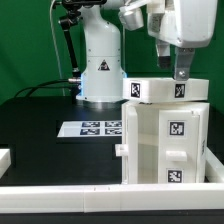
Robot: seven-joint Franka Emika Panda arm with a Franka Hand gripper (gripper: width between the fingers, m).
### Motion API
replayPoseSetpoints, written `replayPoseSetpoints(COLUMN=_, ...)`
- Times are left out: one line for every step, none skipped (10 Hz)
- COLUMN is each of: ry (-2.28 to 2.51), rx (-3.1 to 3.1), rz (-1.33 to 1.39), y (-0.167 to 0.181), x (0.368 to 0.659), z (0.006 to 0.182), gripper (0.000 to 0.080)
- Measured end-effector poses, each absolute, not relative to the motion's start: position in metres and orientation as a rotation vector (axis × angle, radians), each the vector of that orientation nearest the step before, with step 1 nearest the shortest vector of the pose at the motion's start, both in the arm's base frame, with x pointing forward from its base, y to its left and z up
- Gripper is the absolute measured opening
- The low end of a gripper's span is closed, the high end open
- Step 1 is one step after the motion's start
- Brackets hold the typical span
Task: Assemble cabinet
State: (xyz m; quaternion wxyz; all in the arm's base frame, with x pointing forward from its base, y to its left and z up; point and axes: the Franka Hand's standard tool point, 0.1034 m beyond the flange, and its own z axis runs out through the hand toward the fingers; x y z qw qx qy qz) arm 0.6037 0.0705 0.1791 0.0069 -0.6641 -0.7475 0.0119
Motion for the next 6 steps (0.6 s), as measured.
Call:
replayPoseSetpoints(ry=-2.377, rx=-2.04, rz=0.048, y=0.069, x=0.603, z=0.178, gripper=0.0796)
replayPoseSetpoints(ry=-2.466, rx=-1.935, rz=0.059, y=0.067, x=0.602, z=0.177, gripper=0.0796)
replayPoseSetpoints(ry=-2.509, rx=-1.877, rz=0.068, y=0.065, x=0.601, z=0.175, gripper=0.0796)
replayPoseSetpoints(ry=-2.53, rx=-1.842, rz=0.074, y=0.063, x=0.599, z=0.173, gripper=0.0796)
replayPoseSetpoints(ry=-2.538, rx=-1.823, rz=0.079, y=0.061, x=0.597, z=0.171, gripper=0.0796)
replayPoseSetpoints(ry=-2.526, rx=-1.83, rz=0.087, y=0.06, x=0.595, z=0.167, gripper=0.0796)
